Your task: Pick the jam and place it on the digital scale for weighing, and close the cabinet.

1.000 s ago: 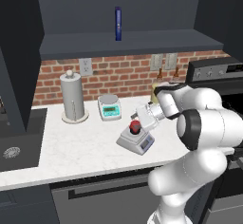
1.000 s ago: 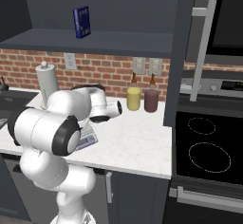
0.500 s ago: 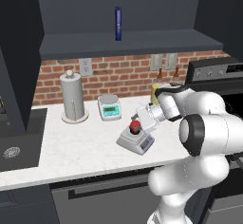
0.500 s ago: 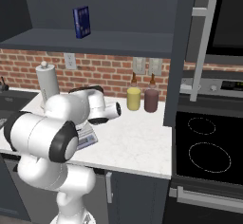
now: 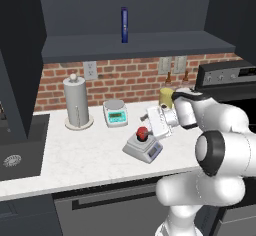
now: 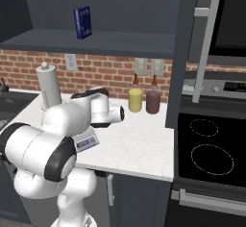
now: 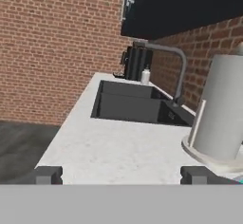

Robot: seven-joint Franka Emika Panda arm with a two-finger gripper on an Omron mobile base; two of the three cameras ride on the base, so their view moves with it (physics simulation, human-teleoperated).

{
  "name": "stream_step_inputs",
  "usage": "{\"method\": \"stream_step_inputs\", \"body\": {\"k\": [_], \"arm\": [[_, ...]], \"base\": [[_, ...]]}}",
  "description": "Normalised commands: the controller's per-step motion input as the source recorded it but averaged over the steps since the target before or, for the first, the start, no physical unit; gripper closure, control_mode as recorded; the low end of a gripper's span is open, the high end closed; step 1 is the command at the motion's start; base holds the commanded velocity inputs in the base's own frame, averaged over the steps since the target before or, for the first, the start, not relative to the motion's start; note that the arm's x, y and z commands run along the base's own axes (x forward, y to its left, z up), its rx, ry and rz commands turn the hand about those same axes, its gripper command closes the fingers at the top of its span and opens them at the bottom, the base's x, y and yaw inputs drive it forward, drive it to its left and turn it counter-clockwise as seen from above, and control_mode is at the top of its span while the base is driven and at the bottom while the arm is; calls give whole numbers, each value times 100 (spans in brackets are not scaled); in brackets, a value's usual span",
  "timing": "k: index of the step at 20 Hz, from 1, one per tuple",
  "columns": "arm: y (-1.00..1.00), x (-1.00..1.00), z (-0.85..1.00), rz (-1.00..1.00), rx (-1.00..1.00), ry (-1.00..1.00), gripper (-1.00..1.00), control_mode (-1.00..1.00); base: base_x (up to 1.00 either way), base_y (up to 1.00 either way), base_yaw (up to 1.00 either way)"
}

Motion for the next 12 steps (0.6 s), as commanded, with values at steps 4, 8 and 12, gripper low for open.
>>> {"method": "stream_step_inputs", "body": {"k": [4, 8, 12], "arm": [[-19, -53, 71, 0, 34, -36, -100, -100], [-44, -40, 96, 0, 37, -31, -100, -100], [-53, -29, 99, 0, 33, -23, -100, -100]], "base": [[0, 0, 0], [0, 0, 0], [0, 0, 0]]}}
